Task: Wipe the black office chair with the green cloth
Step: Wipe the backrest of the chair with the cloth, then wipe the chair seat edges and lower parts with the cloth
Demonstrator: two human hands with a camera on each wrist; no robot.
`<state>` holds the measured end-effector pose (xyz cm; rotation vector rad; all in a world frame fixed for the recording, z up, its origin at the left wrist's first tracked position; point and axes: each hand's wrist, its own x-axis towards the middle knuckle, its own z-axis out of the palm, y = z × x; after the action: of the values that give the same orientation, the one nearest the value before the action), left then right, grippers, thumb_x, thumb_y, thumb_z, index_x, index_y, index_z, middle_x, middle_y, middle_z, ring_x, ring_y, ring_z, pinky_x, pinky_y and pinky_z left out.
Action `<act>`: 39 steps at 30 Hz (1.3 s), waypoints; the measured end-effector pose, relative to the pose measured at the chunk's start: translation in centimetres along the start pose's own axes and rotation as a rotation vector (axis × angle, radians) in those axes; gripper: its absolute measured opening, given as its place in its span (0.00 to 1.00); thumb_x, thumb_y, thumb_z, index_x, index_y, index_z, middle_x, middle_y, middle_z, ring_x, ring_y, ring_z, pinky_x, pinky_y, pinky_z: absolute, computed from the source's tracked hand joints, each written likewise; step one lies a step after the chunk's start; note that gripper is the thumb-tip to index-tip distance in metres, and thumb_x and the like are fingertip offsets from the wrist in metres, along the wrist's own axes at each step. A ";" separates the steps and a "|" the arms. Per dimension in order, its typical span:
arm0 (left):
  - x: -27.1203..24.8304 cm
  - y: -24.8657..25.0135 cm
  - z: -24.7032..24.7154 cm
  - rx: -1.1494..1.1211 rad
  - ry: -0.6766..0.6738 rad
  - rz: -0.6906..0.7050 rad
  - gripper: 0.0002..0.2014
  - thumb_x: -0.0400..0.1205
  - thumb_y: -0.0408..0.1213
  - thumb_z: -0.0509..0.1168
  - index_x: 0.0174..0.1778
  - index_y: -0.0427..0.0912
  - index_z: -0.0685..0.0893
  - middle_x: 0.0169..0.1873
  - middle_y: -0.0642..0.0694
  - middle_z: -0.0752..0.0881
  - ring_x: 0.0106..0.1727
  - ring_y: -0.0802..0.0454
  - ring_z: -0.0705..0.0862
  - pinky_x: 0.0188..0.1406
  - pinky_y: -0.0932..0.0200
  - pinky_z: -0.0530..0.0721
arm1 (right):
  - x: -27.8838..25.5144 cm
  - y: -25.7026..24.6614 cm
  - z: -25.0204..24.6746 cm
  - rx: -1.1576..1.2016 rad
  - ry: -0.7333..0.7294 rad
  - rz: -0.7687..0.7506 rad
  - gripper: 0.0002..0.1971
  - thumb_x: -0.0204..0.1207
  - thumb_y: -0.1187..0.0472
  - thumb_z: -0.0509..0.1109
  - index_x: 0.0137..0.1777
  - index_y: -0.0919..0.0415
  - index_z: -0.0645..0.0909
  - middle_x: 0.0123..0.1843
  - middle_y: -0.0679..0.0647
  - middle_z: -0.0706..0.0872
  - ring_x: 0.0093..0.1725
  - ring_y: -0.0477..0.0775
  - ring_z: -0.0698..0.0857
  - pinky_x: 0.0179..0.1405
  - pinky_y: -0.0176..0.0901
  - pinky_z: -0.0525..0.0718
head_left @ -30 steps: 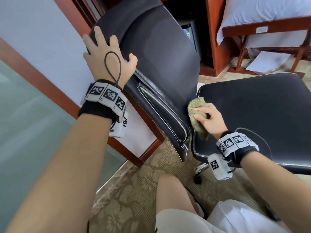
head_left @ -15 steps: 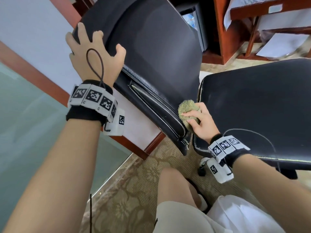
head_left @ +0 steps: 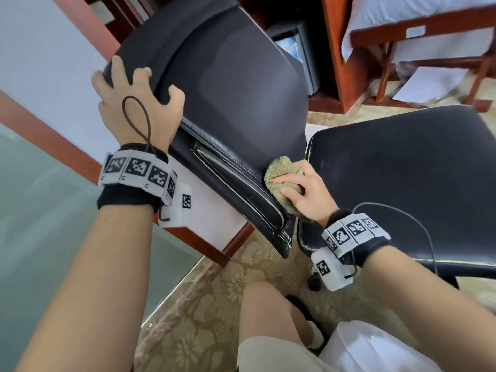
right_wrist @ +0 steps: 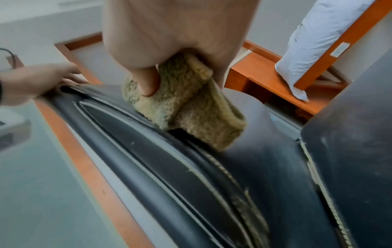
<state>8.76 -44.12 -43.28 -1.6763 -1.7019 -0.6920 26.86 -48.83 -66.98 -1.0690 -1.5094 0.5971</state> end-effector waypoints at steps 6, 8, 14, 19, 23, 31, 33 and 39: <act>-0.2 0.0 0.0 -0.006 0.006 -0.006 0.30 0.75 0.56 0.53 0.68 0.43 0.78 0.78 0.45 0.67 0.78 0.39 0.61 0.59 0.44 0.74 | -1.4 1.7 1.3 0.073 -0.044 0.110 0.14 0.74 0.74 0.67 0.51 0.57 0.87 0.53 0.50 0.72 0.55 0.49 0.77 0.64 0.33 0.67; -0.2 0.1 0.0 -0.013 0.007 -0.010 0.30 0.75 0.55 0.53 0.68 0.43 0.78 0.78 0.45 0.67 0.78 0.38 0.61 0.59 0.44 0.74 | -2.6 2.8 1.3 0.052 -0.050 0.149 0.14 0.74 0.74 0.67 0.51 0.55 0.87 0.51 0.44 0.71 0.54 0.45 0.76 0.64 0.32 0.67; 0.0 0.1 -0.1 -0.012 0.006 0.017 0.30 0.74 0.55 0.54 0.68 0.42 0.78 0.78 0.43 0.67 0.77 0.37 0.62 0.58 0.44 0.74 | -4.0 5.4 -0.5 -0.193 -0.276 0.273 0.13 0.75 0.69 0.69 0.54 0.55 0.88 0.54 0.54 0.73 0.57 0.55 0.77 0.69 0.47 0.70; -0.1 0.0 -0.2 -0.010 0.006 0.021 0.30 0.74 0.55 0.53 0.68 0.42 0.78 0.78 0.42 0.67 0.77 0.36 0.62 0.58 0.43 0.74 | -2.9 4.3 -1.5 -0.047 0.064 0.328 0.15 0.74 0.71 0.70 0.57 0.54 0.86 0.53 0.53 0.72 0.56 0.50 0.76 0.62 0.26 0.64; -0.2 0.2 -0.3 -0.010 0.018 0.013 0.30 0.75 0.56 0.53 0.68 0.43 0.78 0.78 0.43 0.66 0.78 0.37 0.61 0.59 0.44 0.73 | -2.1 2.1 0.5 0.091 0.140 0.199 0.13 0.71 0.66 0.74 0.54 0.52 0.85 0.50 0.47 0.72 0.53 0.37 0.75 0.60 0.16 0.64; -0.2 0.2 0.1 -0.005 0.028 -0.007 0.32 0.74 0.57 0.52 0.69 0.43 0.78 0.78 0.44 0.66 0.79 0.38 0.60 0.61 0.43 0.73 | -5.7 6.0 3.0 0.039 0.098 0.363 0.10 0.70 0.74 0.74 0.48 0.63 0.86 0.46 0.53 0.74 0.46 0.47 0.77 0.50 0.14 0.66; -0.1 0.3 0.1 -0.003 0.029 0.002 0.32 0.73 0.57 0.52 0.68 0.43 0.78 0.78 0.43 0.66 0.78 0.37 0.61 0.60 0.43 0.74 | -6.1 7.3 2.8 -0.050 -0.042 0.407 0.08 0.71 0.72 0.74 0.50 0.65 0.88 0.48 0.54 0.73 0.49 0.51 0.77 0.54 0.23 0.68; -0.2 0.1 -0.2 0.015 -0.012 0.047 0.32 0.74 0.56 0.53 0.70 0.41 0.76 0.79 0.40 0.64 0.78 0.35 0.60 0.61 0.41 0.74 | -4.7 7.7 1.5 -0.235 -0.173 0.526 0.10 0.71 0.64 0.76 0.53 0.62 0.88 0.54 0.57 0.75 0.55 0.52 0.78 0.63 0.33 0.68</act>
<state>8.85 -44.36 -43.31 -1.7075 -1.6665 -0.6464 27.45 -49.11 -76.11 -1.6552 -1.4713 0.9070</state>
